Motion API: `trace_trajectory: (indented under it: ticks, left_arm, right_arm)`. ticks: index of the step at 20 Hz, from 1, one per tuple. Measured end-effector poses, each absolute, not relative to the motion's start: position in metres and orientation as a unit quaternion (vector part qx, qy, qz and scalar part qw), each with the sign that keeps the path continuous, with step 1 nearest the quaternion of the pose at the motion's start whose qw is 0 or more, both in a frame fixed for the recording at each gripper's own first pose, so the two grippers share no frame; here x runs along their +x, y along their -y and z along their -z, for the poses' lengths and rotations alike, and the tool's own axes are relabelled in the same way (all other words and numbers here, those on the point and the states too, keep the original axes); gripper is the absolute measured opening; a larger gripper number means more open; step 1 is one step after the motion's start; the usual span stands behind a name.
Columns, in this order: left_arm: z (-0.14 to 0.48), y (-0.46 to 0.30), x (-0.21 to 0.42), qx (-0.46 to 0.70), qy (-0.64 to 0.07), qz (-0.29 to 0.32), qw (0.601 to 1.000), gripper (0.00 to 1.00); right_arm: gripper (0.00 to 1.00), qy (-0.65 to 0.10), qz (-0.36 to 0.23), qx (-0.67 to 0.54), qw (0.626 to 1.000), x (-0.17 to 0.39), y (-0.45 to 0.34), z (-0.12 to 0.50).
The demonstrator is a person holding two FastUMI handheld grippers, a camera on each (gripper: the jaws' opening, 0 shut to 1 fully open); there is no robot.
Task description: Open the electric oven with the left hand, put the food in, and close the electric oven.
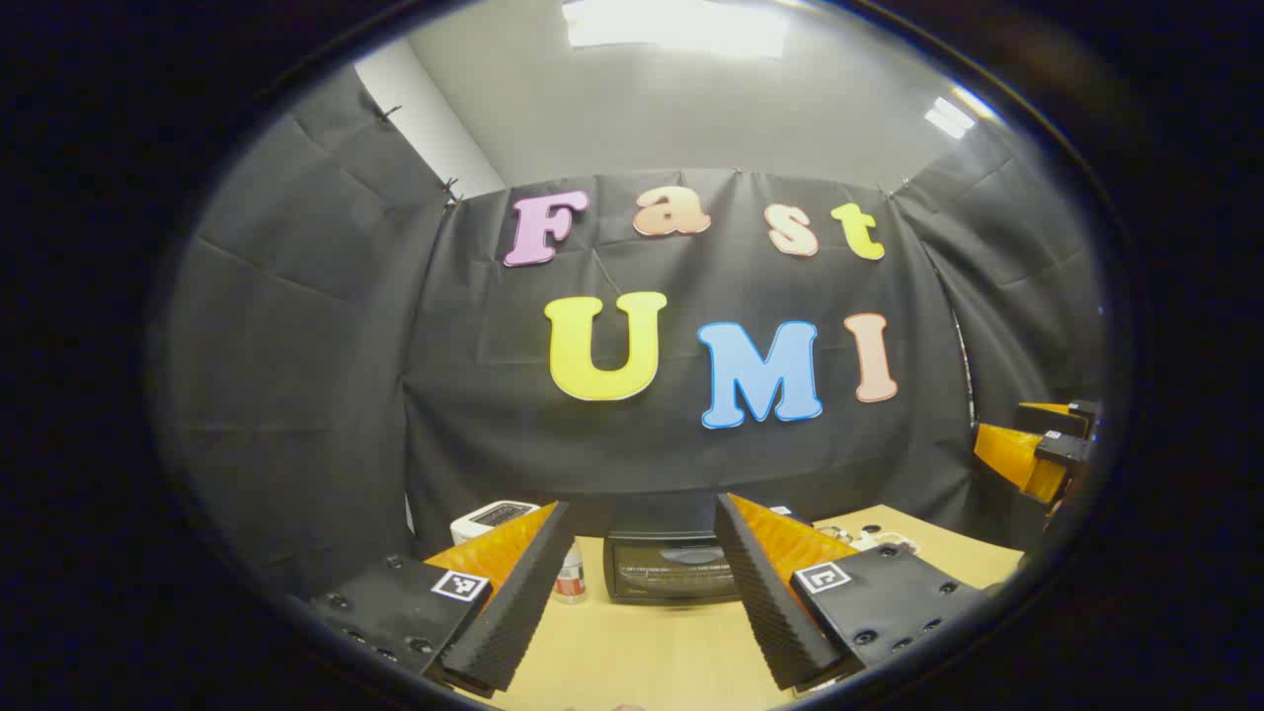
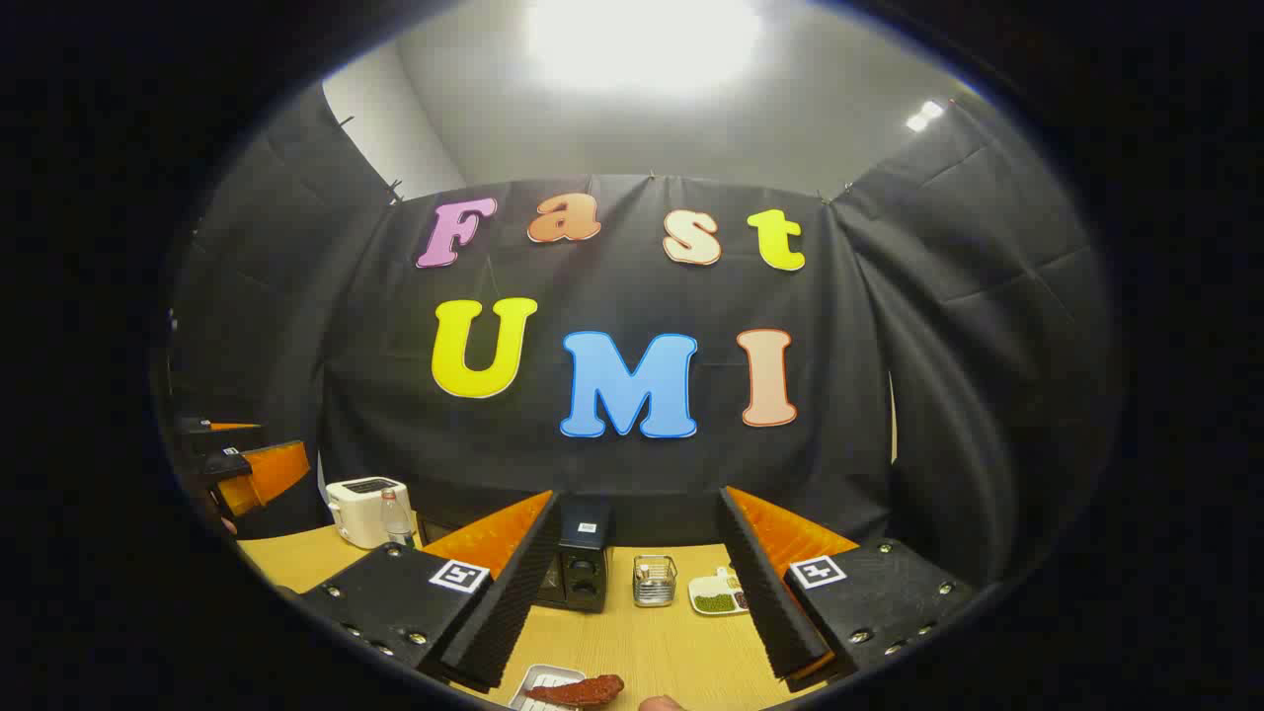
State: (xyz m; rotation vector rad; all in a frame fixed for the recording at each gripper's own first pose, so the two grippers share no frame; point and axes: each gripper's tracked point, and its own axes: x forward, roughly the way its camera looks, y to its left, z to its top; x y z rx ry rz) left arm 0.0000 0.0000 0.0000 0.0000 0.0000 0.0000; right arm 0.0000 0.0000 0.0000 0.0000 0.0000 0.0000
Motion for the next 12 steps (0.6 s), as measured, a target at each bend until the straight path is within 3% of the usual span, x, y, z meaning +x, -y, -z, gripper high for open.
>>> trace_trajectory:
  ticks: [12]
  left_arm:
    - [-0.007,0.014,-0.002,0.019,0.010,0.006,1.000,1.00]
  right_arm:
    - [0.95,-0.004,0.013,0.011,1.000,-0.001,0.018,0.000]
